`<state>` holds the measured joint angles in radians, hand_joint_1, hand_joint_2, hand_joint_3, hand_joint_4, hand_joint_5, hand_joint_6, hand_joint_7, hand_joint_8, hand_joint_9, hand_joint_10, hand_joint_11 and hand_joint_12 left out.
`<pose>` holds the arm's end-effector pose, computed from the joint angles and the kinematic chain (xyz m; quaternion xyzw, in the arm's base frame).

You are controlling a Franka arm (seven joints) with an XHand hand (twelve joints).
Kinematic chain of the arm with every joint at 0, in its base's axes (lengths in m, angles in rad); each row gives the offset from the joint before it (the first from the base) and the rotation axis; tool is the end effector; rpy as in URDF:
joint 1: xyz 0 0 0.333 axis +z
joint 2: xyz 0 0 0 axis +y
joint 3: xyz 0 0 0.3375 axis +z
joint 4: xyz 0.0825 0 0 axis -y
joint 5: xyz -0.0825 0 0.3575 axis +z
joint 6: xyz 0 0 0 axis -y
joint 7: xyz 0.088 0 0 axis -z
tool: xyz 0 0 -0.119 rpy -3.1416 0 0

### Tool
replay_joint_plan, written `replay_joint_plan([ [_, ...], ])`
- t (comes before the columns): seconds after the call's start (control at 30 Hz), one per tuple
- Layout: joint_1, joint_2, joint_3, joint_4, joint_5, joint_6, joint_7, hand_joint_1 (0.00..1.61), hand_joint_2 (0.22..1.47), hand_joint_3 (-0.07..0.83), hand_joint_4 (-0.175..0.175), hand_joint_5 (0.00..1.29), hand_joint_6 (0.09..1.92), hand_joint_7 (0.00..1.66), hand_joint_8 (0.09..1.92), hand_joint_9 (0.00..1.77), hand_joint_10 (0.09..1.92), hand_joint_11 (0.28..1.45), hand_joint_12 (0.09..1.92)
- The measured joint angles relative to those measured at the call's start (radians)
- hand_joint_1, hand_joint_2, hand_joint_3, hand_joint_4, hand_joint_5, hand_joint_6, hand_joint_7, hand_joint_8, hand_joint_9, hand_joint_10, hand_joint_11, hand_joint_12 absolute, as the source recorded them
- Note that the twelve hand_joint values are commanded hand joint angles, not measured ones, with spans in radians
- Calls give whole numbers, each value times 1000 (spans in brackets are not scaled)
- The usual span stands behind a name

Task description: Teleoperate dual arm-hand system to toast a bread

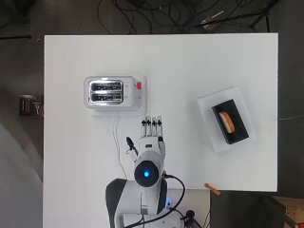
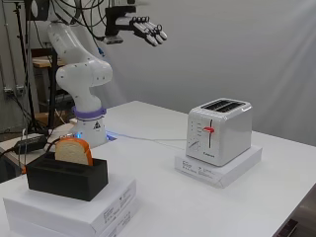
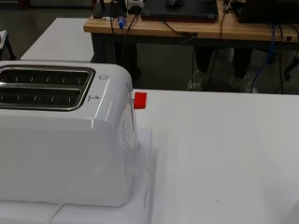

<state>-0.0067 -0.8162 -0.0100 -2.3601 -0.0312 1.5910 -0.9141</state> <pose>0.2592 -0.0091 0.6017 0.9001 0.4349 0.0157 0.0212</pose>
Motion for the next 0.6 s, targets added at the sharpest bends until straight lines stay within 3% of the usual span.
replay_joint_plan([
  [0.2, -16, -150, -34, 1, -61, 13, -12, 149, 1160, 12, -93, 346, 87, 521, 87, 617, 87, 503, 87],
  [0.4, -53, -6, -145, 91, -138, -50, 18, 135, 1184, 11, -118, 314, 87, 500, 87, 595, 87, 476, 87],
  [0.5, -69, 100, -221, 155, -187, -84, 32, 134, 1179, 5, -108, 342, 87, 476, 87, 572, 87, 464, 87],
  [0.6, -75, 210, -269, 226, -209, -105, 48, 95, 1164, -2, -50, 366, 87, 434, 87, 554, 87, 469, 87],
])
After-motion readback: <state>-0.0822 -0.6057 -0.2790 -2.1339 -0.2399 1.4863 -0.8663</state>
